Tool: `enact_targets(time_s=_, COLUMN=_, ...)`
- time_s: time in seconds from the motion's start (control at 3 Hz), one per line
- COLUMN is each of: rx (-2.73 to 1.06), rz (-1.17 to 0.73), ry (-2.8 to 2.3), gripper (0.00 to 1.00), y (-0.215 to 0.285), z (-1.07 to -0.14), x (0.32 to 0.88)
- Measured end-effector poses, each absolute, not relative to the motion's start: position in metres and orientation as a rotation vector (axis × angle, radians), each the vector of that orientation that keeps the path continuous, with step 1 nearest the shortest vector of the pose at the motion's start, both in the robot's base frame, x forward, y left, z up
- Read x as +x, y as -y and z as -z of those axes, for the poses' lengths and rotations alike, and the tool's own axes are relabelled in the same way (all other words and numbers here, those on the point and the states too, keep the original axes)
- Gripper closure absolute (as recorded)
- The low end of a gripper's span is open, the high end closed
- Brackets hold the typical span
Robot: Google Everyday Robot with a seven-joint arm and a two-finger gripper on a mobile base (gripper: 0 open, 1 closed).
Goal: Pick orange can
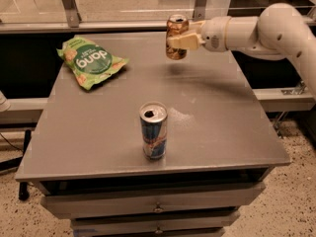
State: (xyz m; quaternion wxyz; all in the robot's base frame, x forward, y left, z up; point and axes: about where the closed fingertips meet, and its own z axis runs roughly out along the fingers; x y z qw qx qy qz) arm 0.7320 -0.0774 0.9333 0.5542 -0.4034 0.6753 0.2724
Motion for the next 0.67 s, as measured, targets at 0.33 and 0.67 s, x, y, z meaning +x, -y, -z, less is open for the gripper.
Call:
enact_targets(time_s=0.33, rx=-1.001, rz=-0.594, ry=-1.568, gripper=1.00, y=0.0843, z=-0.9687, x=0.7173)
enact_targets(time_s=0.67, rx=-1.004, rz=-0.595, ry=-1.566, gripper=1.00, y=0.0831, z=-0.9700, x=0.7164)
